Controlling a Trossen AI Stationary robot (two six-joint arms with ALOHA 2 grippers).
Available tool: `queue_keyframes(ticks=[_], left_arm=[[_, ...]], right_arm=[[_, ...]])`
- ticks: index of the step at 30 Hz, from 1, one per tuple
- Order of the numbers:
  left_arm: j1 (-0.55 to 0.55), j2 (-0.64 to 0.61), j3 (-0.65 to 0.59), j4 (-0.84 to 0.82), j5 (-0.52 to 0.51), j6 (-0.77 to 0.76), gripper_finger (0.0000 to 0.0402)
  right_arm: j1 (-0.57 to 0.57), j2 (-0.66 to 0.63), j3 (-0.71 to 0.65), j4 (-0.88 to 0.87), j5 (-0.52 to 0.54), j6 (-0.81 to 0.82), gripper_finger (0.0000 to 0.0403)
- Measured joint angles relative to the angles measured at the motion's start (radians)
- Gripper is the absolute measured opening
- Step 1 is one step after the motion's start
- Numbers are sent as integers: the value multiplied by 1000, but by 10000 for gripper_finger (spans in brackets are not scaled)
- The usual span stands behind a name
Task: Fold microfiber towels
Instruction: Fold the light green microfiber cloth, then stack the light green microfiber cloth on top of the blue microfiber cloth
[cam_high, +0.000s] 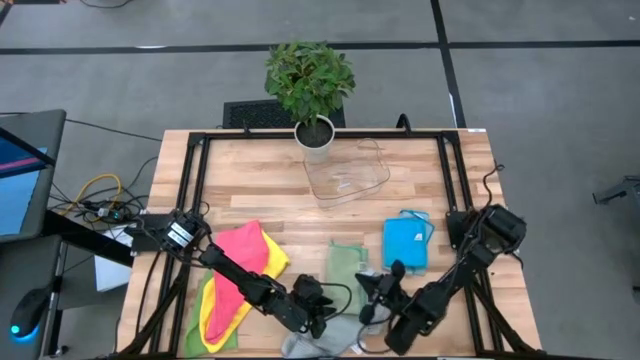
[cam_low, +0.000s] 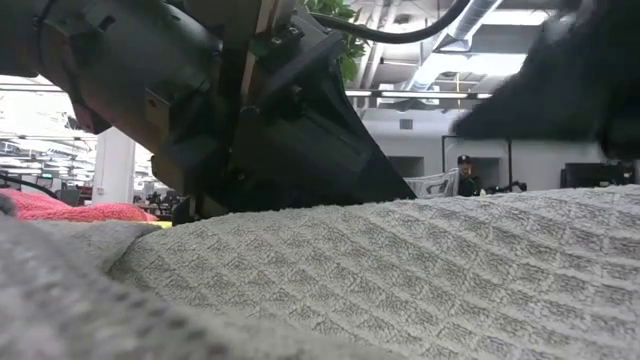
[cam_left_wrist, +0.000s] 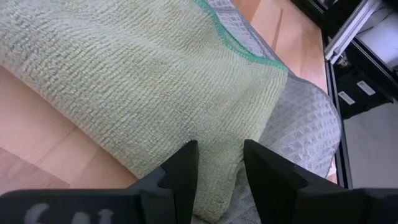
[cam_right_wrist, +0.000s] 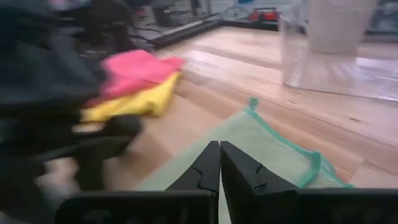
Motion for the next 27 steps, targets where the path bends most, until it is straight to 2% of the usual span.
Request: queue_keyframes(ticks=[4, 7, 8, 12, 16, 22, 24, 27], left_arm=[[0, 0, 0, 0, 0, -5, 125], [0, -1, 0, 0, 7, -17, 125], [0, -2, -1, -1, 14, -23, 125], [18, -48, -3, -36, 93, -55, 125], [41, -150, -10, -195, 89, -57, 125], [93, -338, -7, -386, -6, -84, 126], [121, -367, -20, -407, 10, -146, 129], [167, -389, -41, -399, 94, -231, 150]], right_arm=[[-43, 104, -1, -8, -4, 145, 36], [-62, 195, 0, -5, -77, 262, 29], [-64, 217, 2, -17, -71, 277, 27], [-64, 223, 5, -71, -79, 362, 25], [-78, 120, -2, -192, -157, 371, 37], [-88, -136, -2, -414, -170, 386, 84], [-92, -223, -1, -451, -219, 414, 108], [-95, -329, 0, -462, -336, 422, 157]])
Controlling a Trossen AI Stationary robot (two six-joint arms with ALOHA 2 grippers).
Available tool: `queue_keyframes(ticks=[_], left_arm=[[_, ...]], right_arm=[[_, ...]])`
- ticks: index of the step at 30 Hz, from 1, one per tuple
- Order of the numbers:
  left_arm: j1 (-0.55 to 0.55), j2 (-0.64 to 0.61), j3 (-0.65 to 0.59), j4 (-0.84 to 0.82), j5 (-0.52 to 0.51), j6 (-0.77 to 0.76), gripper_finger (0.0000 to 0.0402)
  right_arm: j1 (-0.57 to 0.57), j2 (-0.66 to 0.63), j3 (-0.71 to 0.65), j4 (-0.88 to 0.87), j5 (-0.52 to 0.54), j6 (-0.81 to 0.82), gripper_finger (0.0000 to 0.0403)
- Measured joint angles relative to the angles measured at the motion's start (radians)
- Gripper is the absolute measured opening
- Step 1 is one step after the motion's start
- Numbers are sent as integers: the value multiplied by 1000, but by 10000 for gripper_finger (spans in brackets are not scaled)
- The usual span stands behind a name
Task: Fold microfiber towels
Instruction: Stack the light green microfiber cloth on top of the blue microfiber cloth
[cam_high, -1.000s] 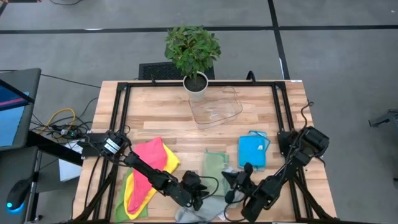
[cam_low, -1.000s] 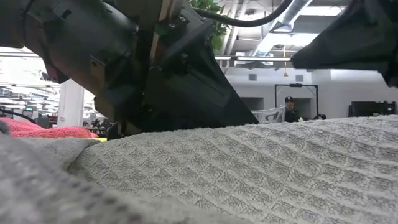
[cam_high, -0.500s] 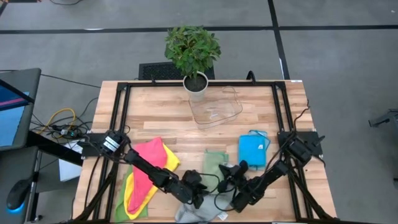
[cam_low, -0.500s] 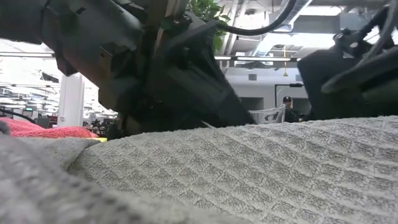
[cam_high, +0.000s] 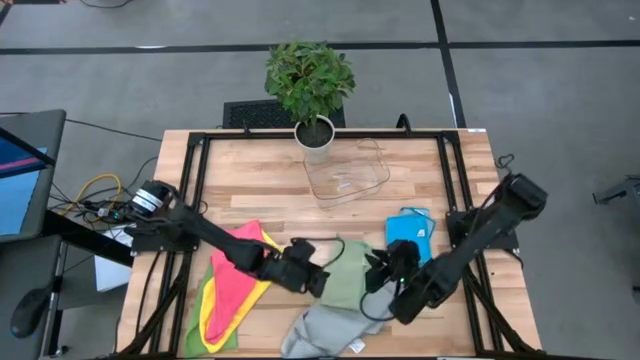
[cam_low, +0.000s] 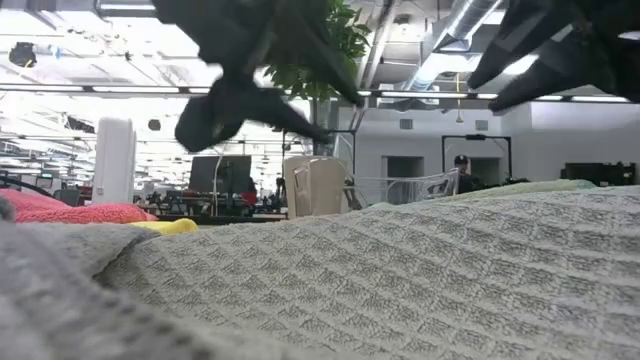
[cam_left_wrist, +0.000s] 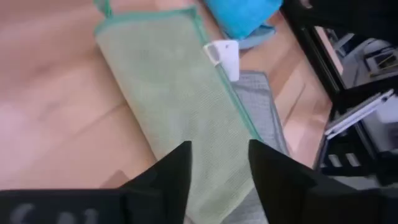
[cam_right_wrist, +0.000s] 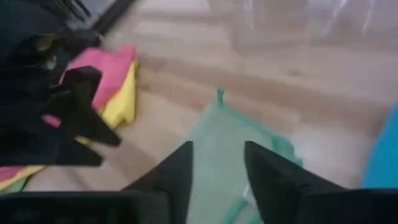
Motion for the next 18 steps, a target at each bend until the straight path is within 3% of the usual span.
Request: queue_keyframes(ticks=[4, 7, 12, 18], left_arm=[[50, 13, -25, 0, 116, -94, 207], [75, 14, -64, -13, 115, -248, 247], [94, 14, -134, 97, 99, -361, 277], [80, 3, -148, 130, 134, -375, 279]], right_arm=[[-19, -62, 1, -12, -186, 8, 224], [-45, -58, 0, -28, -336, 11, 251], [-94, 29, 0, -38, -439, 49, 258], [-187, 54, 0, -38, -510, -124, 258]])
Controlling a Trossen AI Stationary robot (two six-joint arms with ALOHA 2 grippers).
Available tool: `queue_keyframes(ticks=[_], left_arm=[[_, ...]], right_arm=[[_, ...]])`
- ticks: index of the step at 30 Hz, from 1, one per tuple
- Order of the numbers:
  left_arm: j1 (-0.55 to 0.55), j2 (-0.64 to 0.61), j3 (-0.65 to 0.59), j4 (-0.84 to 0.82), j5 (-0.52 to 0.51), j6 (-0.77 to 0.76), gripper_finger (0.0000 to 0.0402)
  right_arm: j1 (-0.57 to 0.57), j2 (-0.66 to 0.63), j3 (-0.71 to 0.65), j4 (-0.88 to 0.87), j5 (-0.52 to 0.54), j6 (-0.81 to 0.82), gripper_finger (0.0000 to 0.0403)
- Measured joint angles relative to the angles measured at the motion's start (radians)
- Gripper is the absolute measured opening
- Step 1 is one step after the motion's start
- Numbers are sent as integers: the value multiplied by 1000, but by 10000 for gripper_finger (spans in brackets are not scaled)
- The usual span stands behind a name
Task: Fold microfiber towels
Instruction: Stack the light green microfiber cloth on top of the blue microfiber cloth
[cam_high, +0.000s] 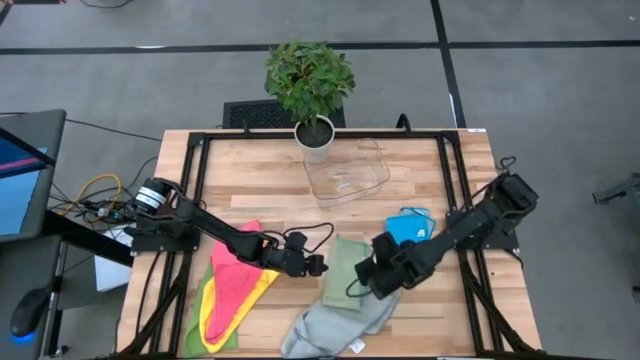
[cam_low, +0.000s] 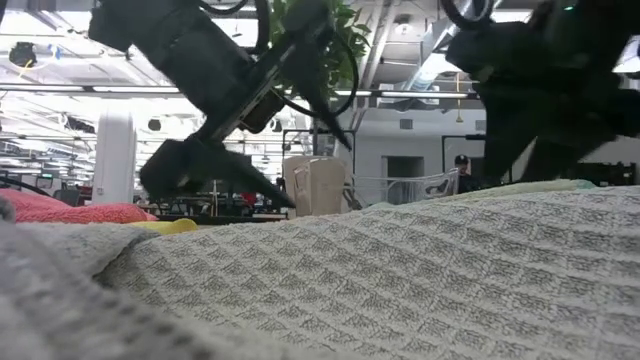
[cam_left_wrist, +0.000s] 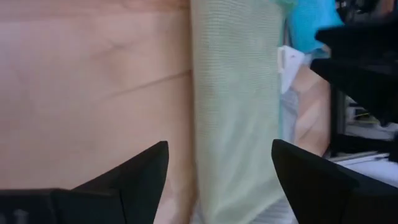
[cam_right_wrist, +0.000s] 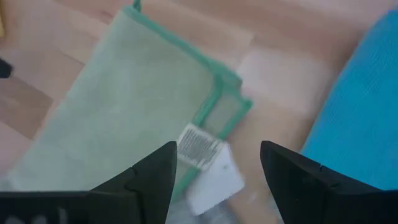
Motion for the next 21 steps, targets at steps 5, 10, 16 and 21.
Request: queue_keyframes(ticks=[5, 10, 16, 21], left_arm=[[-2, -1, 0, 95, 49, -52, 279], [-44, -1, 1, 189, 52, -49, 279], [-109, -1, 1, 194, -78, -105, 279], [-152, -1, 1, 179, -139, -160, 279]], right_arm=[[-126, -60, 0, -2, -75, -344, 258], [-254, -86, 1, 45, -214, -805, 258], [-374, -48, 0, 172, -407, -1144, 258], [-422, 35, 0, 227, -482, -1271, 258]])
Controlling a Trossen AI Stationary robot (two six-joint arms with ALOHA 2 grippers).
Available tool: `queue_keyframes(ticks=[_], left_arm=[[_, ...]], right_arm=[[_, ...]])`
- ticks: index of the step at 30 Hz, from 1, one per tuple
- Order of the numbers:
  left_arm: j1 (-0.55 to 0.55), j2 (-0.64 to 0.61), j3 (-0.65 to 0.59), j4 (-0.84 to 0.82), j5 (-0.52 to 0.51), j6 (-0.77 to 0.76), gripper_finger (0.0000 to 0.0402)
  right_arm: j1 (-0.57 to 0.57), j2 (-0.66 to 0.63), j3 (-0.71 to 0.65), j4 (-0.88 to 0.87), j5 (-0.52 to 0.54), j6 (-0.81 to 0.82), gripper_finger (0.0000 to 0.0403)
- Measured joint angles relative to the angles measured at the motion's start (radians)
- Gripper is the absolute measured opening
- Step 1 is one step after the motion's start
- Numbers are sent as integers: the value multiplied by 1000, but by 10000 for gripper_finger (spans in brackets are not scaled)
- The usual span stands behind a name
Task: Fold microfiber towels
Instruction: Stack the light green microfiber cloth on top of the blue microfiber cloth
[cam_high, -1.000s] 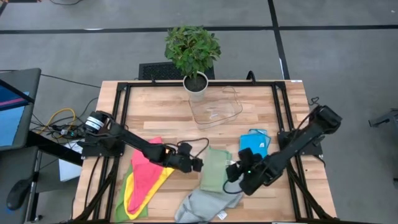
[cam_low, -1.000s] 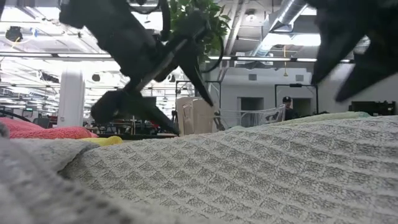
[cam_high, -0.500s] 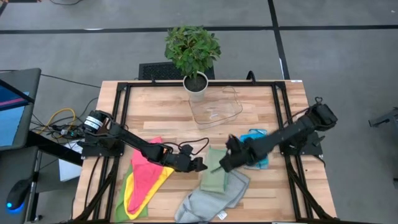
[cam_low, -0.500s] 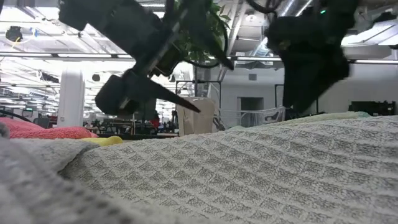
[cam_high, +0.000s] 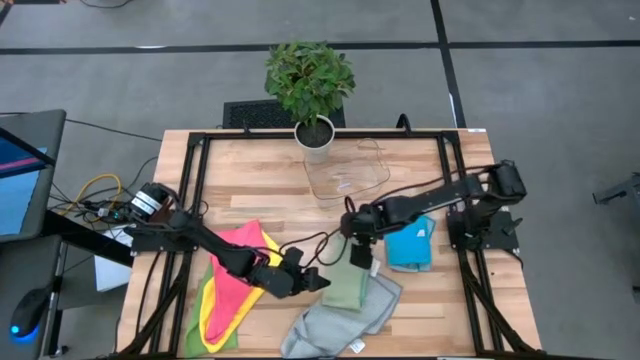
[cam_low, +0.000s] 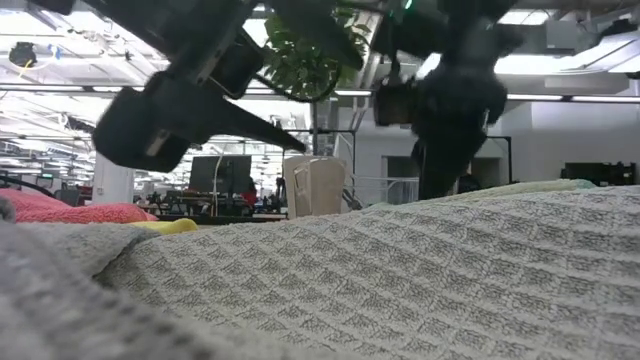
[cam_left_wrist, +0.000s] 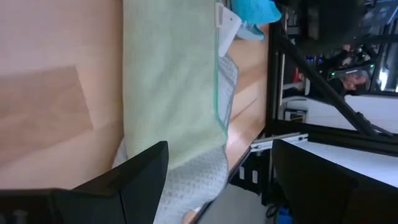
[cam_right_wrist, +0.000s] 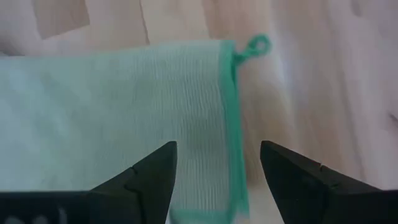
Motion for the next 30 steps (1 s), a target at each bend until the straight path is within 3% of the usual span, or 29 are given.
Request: queue_keyframes(ticks=[7, 10, 13, 18, 19, 27, 30], left_arm=[[-53, 0, 1, 9, -53, -20, 279], [-68, 0, 1, 15, -76, -21, 279], [-71, 0, 1, 11, -86, -21, 279], [-71, 0, 1, 10, -90, -18, 279], [-70, 0, 1, 9, -90, -18, 279], [-66, 0, 1, 18, -59, -21, 279], [-62, 0, 1, 22, -47, -21, 279]], right_arm=[[-11, 124, 6, 24, -43, -78, 257], [-20, 143, 8, 20, -106, -80, 236], [-12, 146, 8, 21, -97, -99, 174], [-24, 150, 7, 28, -141, -104, 36], [-27, 150, 7, 26, -148, -98, 26], [-36, 98, -3, -30, -125, -31, 27], [-63, 66, -5, -78, -69, 25, 27]])
